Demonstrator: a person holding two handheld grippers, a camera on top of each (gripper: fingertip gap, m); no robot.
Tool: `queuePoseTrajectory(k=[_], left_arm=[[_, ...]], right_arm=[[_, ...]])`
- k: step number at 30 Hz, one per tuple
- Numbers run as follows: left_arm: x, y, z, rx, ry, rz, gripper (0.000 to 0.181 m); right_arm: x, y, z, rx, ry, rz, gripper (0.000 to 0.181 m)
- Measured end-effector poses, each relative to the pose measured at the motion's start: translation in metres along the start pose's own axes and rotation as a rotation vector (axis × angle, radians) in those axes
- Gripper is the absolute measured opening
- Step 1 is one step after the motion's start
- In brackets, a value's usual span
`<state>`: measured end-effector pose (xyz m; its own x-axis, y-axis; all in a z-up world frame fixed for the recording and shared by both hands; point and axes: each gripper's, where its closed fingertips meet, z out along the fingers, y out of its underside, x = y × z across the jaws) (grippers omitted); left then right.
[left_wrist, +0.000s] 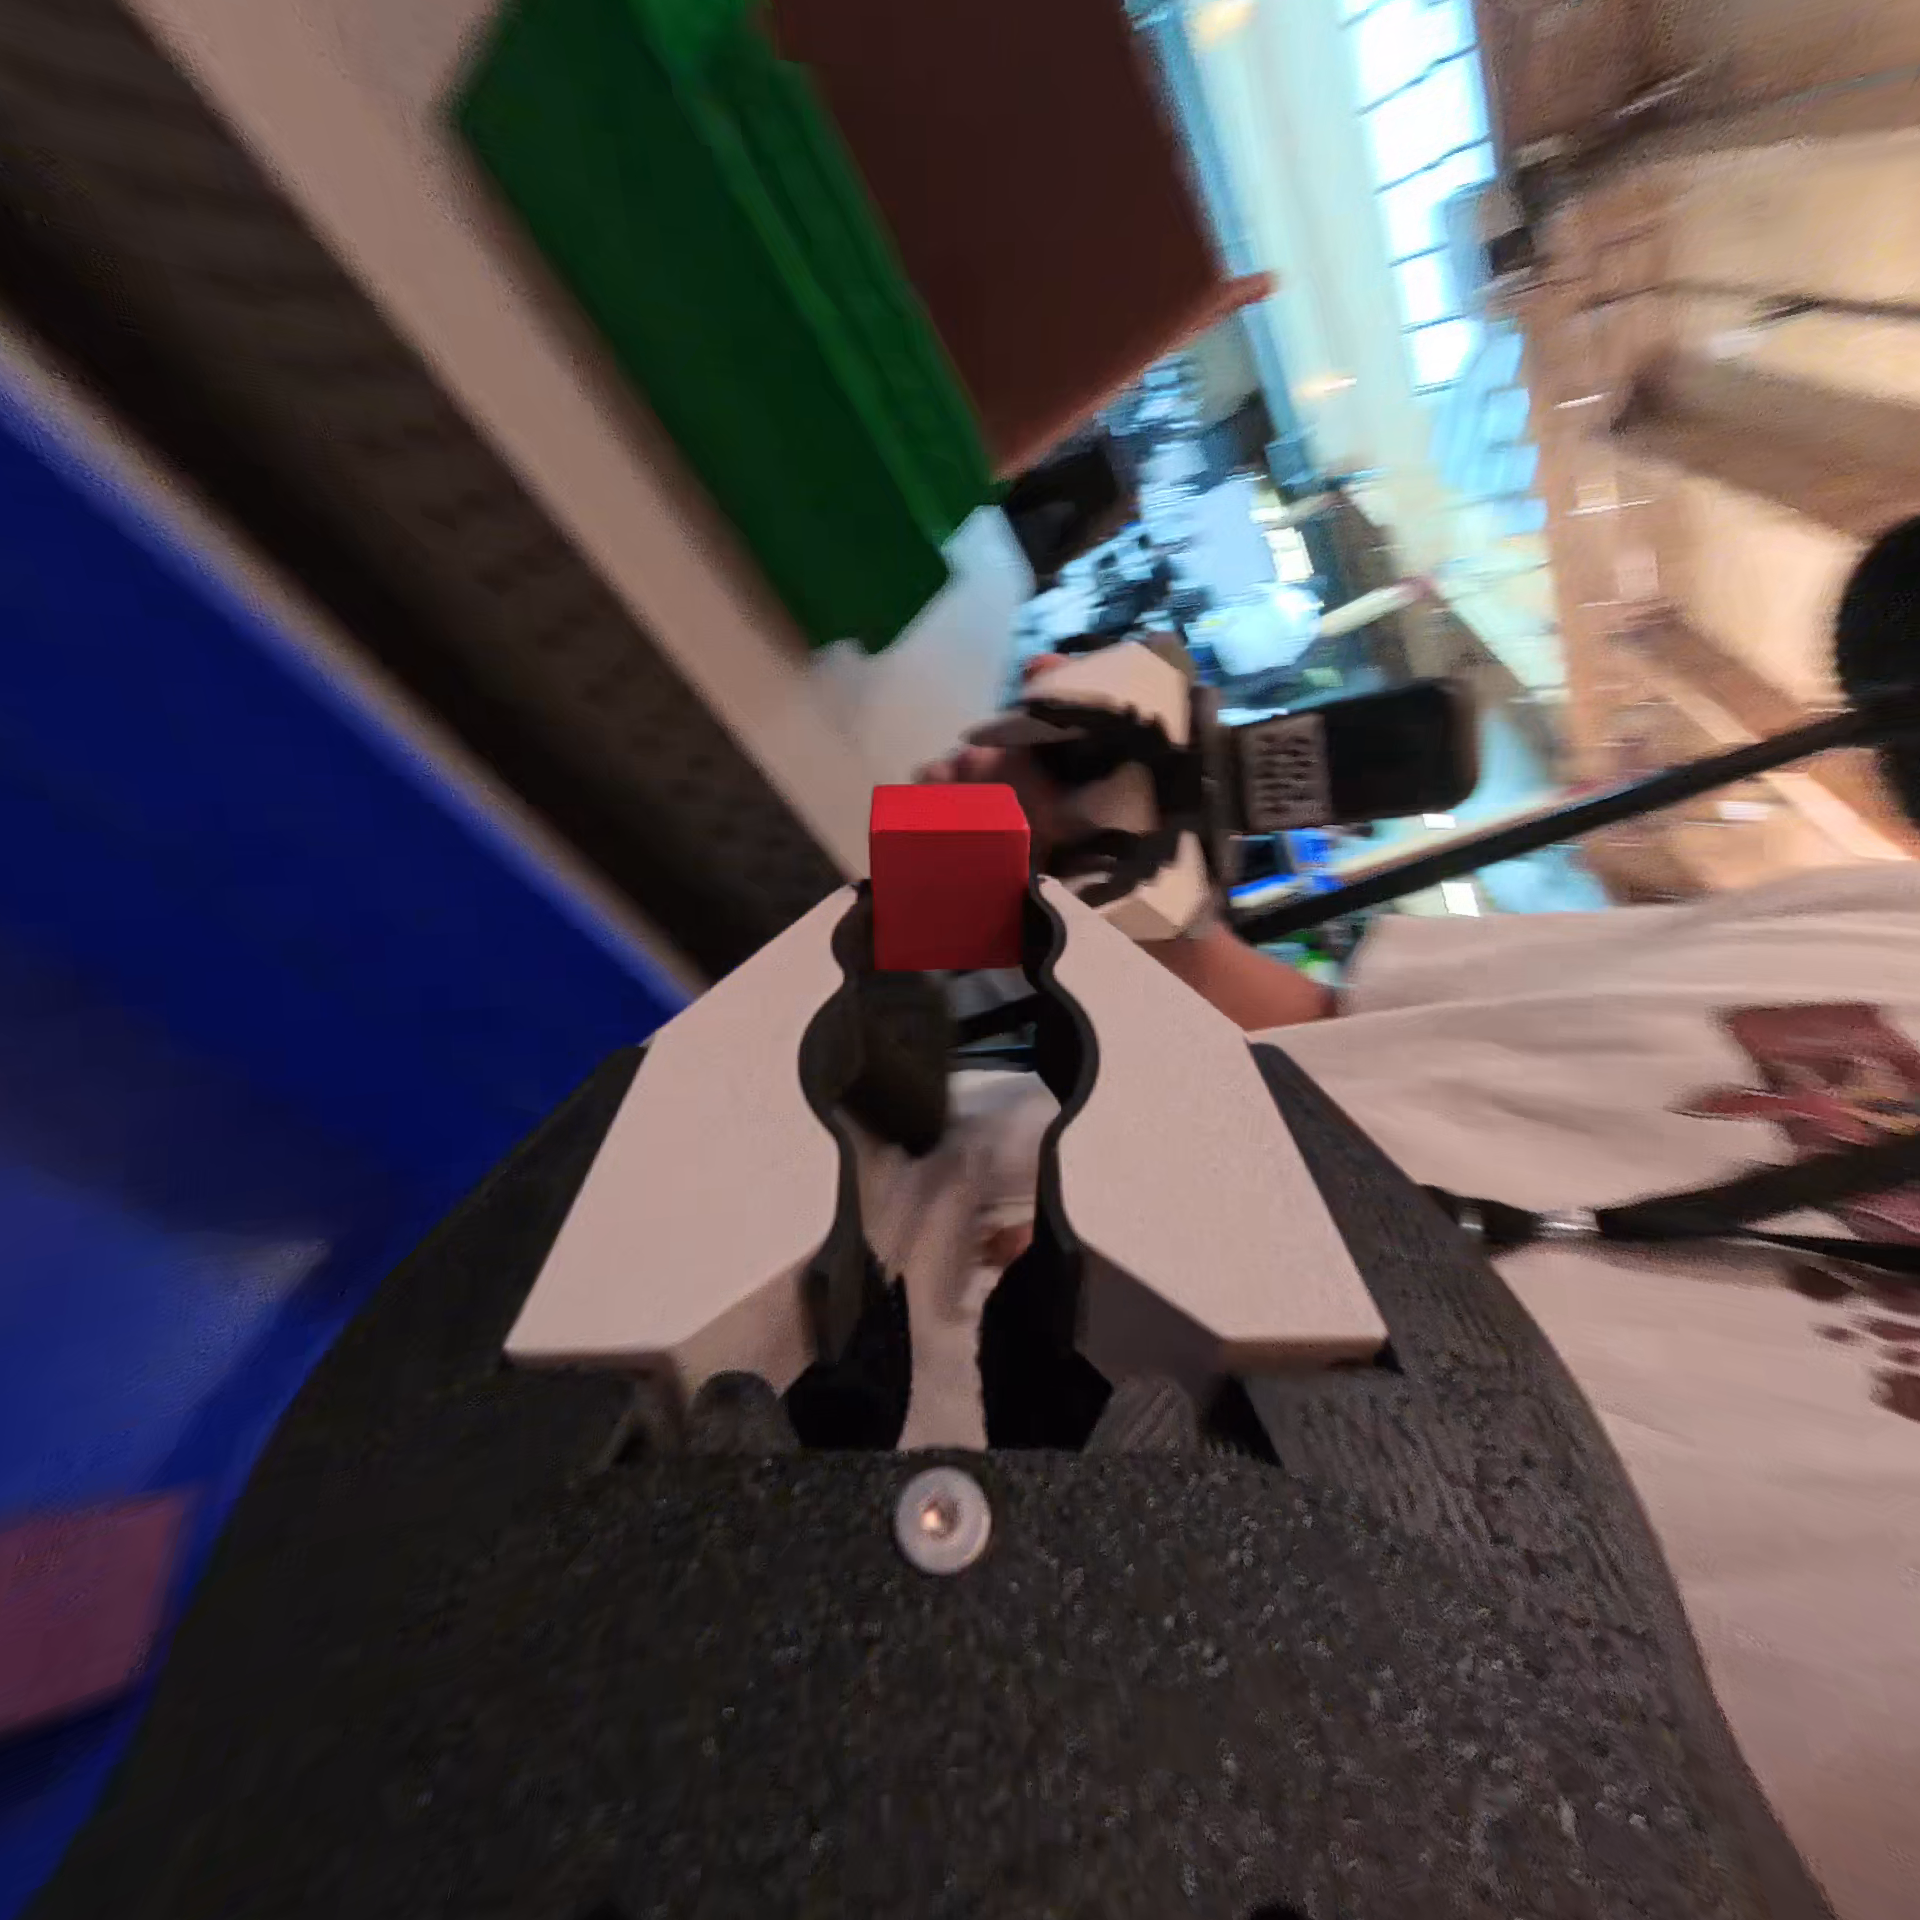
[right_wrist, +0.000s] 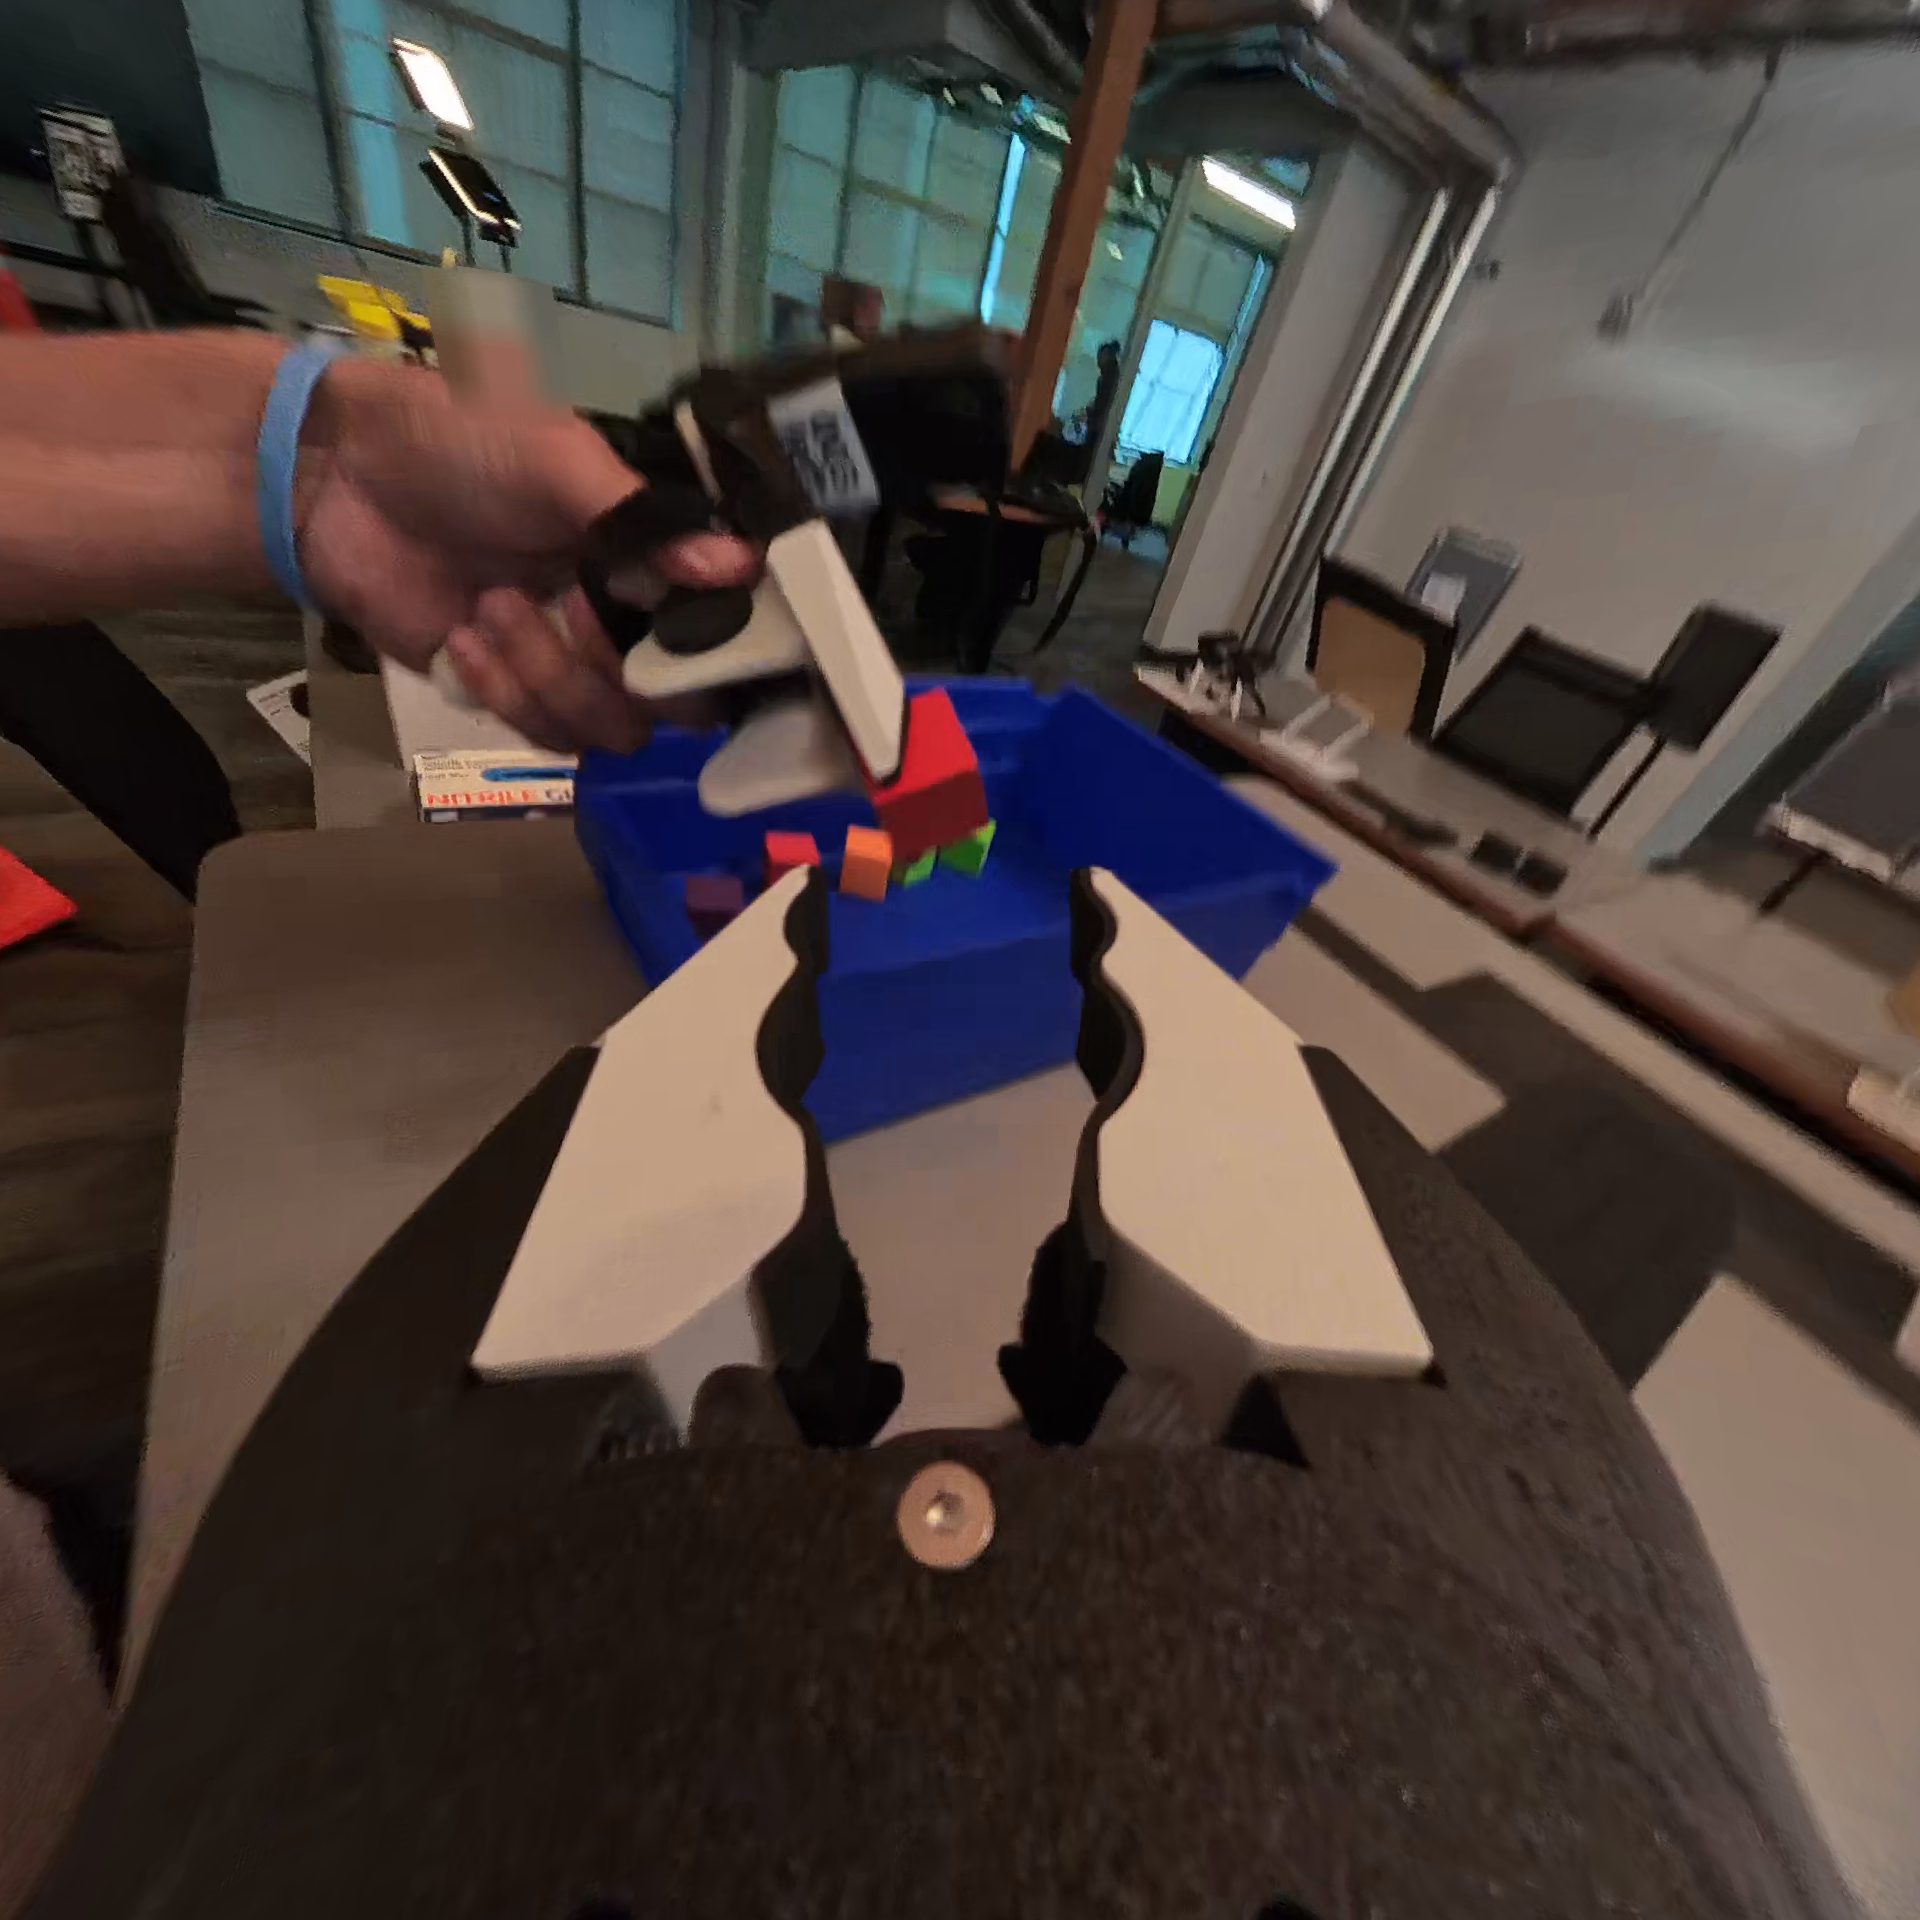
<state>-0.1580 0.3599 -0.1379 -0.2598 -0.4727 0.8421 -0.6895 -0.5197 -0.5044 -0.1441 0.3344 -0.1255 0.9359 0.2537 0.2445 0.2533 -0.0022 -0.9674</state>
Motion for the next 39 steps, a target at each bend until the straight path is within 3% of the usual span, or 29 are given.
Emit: queuePoseTrajectory(k=[3,6,13,16,21,24,27,32,37,39], left_arm=[[0.033,0.007,0.014,0.021,0.203,-0.057,0.029],[0.052,0.01,0.02,0.04,0.37,-0.15,0.029],[0.055,0.02,0.032,0.071,0.423,-0.213,0.029],[0.031,0.025,0.028,0.11,0.208,-0.119,0.047],[0.01,0.037,-0.008,0.224,-0.079,0.006,0.047],[-0.006,0.056,-0.022,0.214,-0.258,0.038,0.047],[-0.028,0.076,-0.033,0.174,-0.448,0.038,0.047],[-0.066,0.102,-0.062,0.044,-0.828,0.088,0.047],[-0.072,0.094,-0.073,-0.055,-0.95,0.184,0.047],[-0.076,0.086,-0.078,-0.144,-0.986,0.248,0.047]], right_arm=[[-0.005,-0.029,0.012,0.067,-0.095,-0.08,0.04],[-0.014,-0.031,0.012,0.028,-0.193,-0.143,0.037],[-0.023,-0.022,-0.002,-0.029,-0.253,-0.238,0.027],[0.009,-0.009,-0.014,-0.165,-0.194,-0.287,0.027],[0.068,0.086,-0.055,-0.815,-0.267,-0.142,0.027],[0.055,0.121,-0.074,-1.069,-0.418,-0.08,0.027],[0.025,0.141,-0.091,-1.213,-0.57,-0.064,0.026],[0.007,0.161,-0.097,-1.263,-0.582,-0.153,0.027],[0.003,0.157,-0.097,-1.239,-0.583,-0.082,0.029],[0.006,0.149,-0.095,-1.193,-0.551,-0.038,0.045]])
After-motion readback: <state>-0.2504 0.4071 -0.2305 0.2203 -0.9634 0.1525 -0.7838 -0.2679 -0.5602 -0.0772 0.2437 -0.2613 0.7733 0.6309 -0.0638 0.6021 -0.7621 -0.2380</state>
